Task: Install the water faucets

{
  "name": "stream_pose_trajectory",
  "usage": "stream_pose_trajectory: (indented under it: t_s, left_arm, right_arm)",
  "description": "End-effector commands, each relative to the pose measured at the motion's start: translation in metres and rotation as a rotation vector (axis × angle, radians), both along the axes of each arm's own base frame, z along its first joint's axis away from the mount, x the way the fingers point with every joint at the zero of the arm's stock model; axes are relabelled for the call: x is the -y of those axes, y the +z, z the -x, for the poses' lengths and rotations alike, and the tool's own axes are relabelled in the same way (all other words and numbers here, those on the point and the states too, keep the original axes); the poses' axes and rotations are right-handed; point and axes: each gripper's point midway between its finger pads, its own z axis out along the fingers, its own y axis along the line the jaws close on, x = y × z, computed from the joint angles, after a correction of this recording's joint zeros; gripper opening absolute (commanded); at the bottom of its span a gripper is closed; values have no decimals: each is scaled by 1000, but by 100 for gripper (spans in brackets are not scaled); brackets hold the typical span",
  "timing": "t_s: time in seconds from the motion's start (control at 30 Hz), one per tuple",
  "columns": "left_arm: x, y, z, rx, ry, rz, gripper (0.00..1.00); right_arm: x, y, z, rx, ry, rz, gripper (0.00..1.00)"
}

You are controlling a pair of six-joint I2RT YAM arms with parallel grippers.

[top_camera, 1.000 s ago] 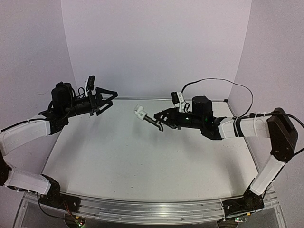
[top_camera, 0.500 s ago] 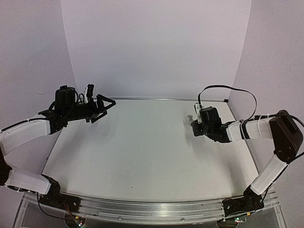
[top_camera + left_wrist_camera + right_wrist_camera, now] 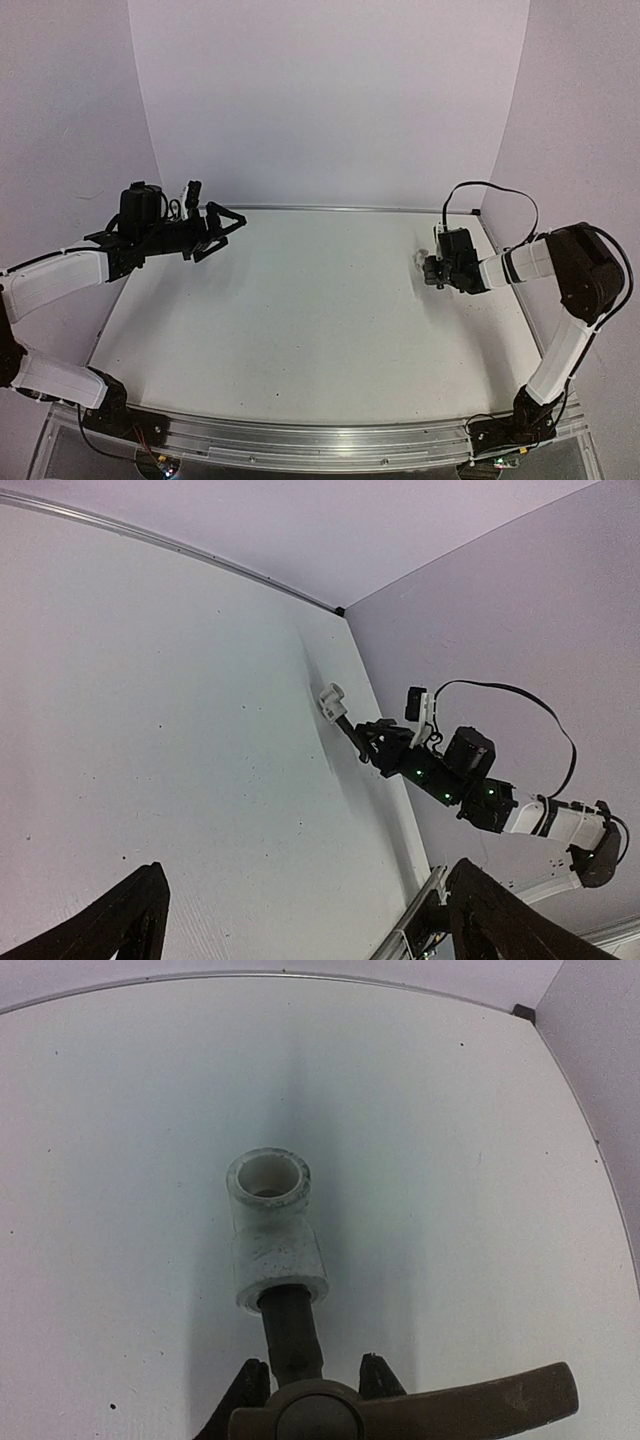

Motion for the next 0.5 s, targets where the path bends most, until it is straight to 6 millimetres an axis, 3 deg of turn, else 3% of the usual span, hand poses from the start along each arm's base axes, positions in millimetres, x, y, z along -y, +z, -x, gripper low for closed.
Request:
stream_pose_trajectory:
  t_s: [0.0, 0.07, 0.23, 0.37, 0.47]
  left_arm:
    - [2, 33, 4, 83, -25, 31, 100]
    - [2, 33, 5, 83, -25, 33, 100]
    - [2, 34, 6, 85, -28, 35, 100]
    - [2, 39, 8, 93, -35, 42, 100]
    - [1, 44, 9, 108, -31, 43, 100]
  right_arm:
    - [-11, 5, -7, 16, -23, -124, 30]
    - [-10, 3, -4, -7, -38, -132, 45]
    - [-12, 13, 11, -88, -60, -184, 73]
    - [-19, 29, 39, -186, -44, -273, 82]
    - [-21, 59, 63, -168, 1, -330, 86]
